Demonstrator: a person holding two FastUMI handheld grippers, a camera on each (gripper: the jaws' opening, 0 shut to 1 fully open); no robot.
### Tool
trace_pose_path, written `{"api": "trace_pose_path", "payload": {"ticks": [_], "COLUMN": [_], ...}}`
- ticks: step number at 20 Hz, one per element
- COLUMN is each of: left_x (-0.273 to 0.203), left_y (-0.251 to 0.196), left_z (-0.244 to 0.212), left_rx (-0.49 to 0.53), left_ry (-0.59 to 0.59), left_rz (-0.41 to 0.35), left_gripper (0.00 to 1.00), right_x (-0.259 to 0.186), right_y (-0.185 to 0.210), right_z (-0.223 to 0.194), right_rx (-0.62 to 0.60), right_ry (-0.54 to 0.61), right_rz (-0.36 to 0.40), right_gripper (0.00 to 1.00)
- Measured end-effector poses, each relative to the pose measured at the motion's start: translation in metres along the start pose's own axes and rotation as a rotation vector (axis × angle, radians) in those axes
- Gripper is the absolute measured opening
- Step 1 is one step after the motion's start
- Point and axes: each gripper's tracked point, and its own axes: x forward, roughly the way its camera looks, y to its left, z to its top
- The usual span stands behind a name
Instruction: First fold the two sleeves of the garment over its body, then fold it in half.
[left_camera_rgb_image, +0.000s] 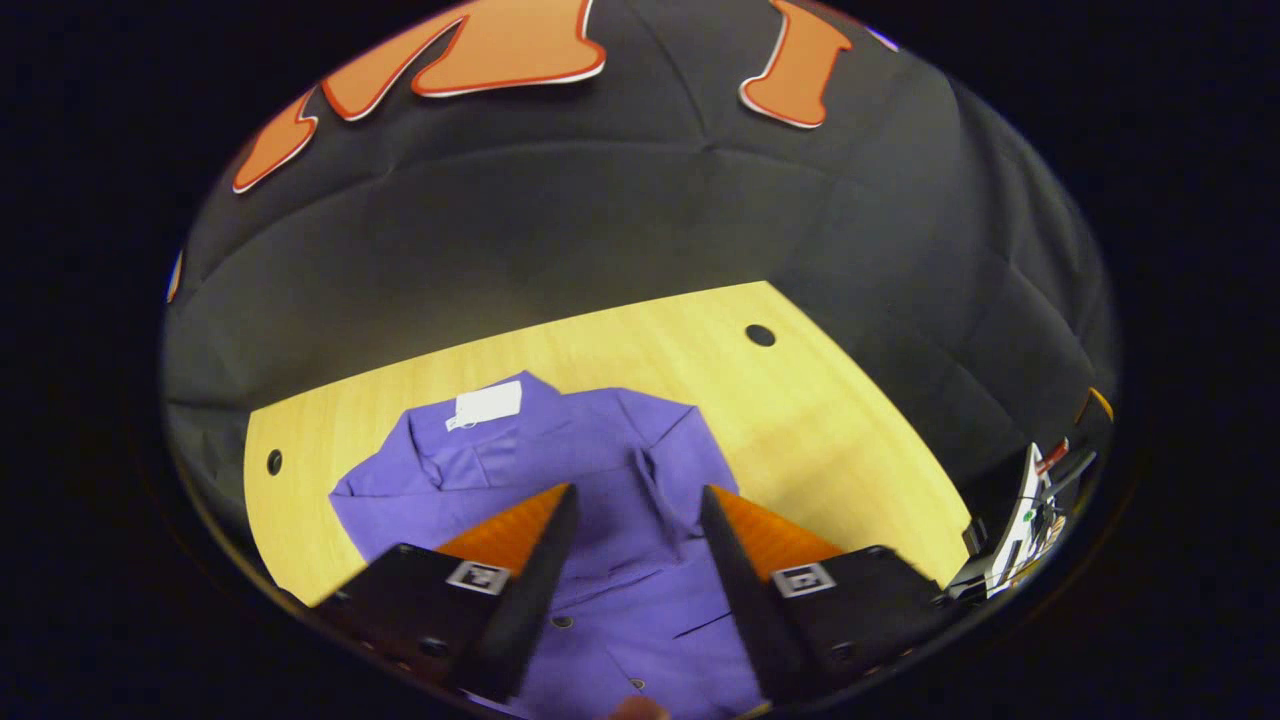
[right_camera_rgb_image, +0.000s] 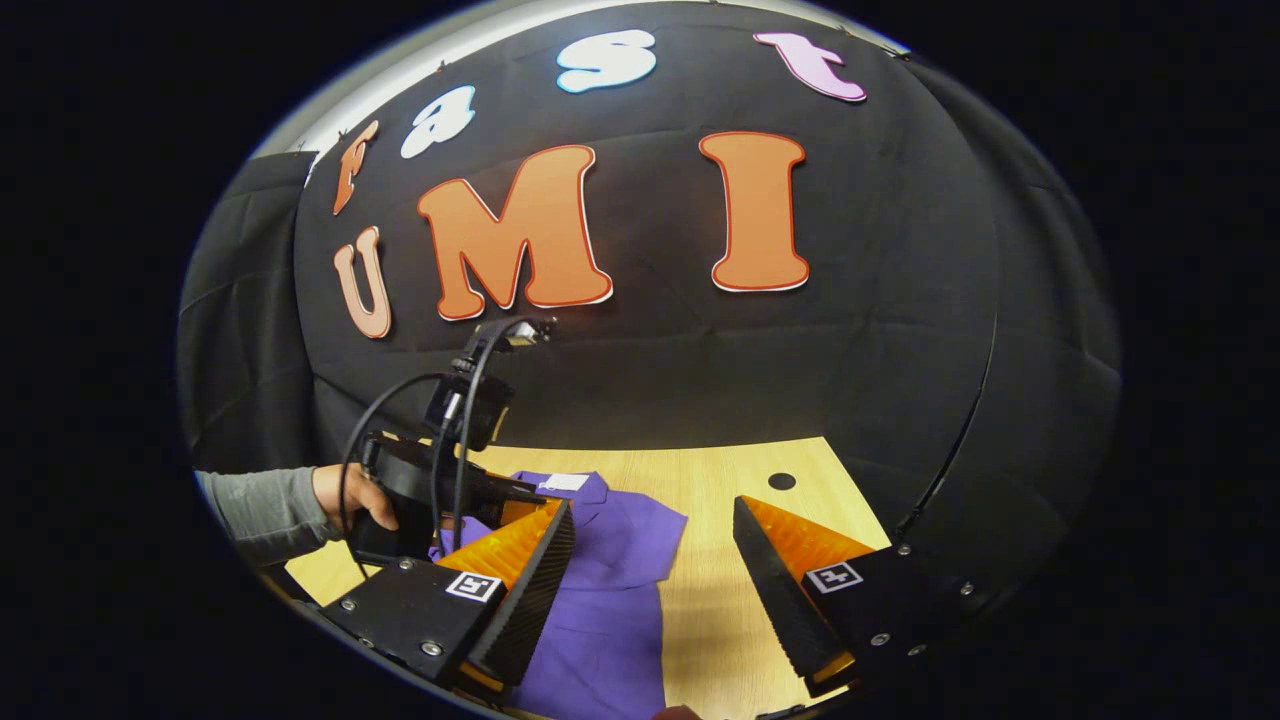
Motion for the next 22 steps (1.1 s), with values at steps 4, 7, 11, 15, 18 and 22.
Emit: {"api": "trace_pose_path", "payload": {"ticks": [4, 7, 11, 15, 18, 22], "left_x": [-0.033, -0.064, -0.115, -0.177, -0.223, -0.285], "left_y": [0.020, 0.049, 0.082, 0.120, 0.138, 0.153], "left_z": [0.003, 0.002, 0.001, 0.000, -0.002, -0.011], "left_rx": [0.001, -0.018, -0.051, -0.073, -0.079, -0.047], "left_ry": [-0.067, -0.154, -0.303, -0.483, -0.634, -0.777], "left_rz": [0.025, 0.078, 0.156, 0.272, 0.340, 0.421], "left_gripper": [1.00, 1.00, 1.00, 1.00, 1.00, 0.99], "right_x": [0.006, 0.013, 0.021, 0.021, 0.015, 0.008], "right_y": [0.011, 0.021, 0.035, 0.049, 0.058, 0.067], "right_z": [-0.004, -0.002, 0.001, 0.012, 0.026, 0.043], "right_rx": [0.008, 0.004, -0.007, -0.028, -0.058, -0.077], "right_ry": [0.009, 0.001, -0.021, -0.088, -0.164, -0.253], "right_rz": [0.005, 0.006, -0.007, -0.021, -0.032, -0.039], "right_gripper": [0.95, 0.95, 0.95, 0.95, 0.95, 0.94]}}
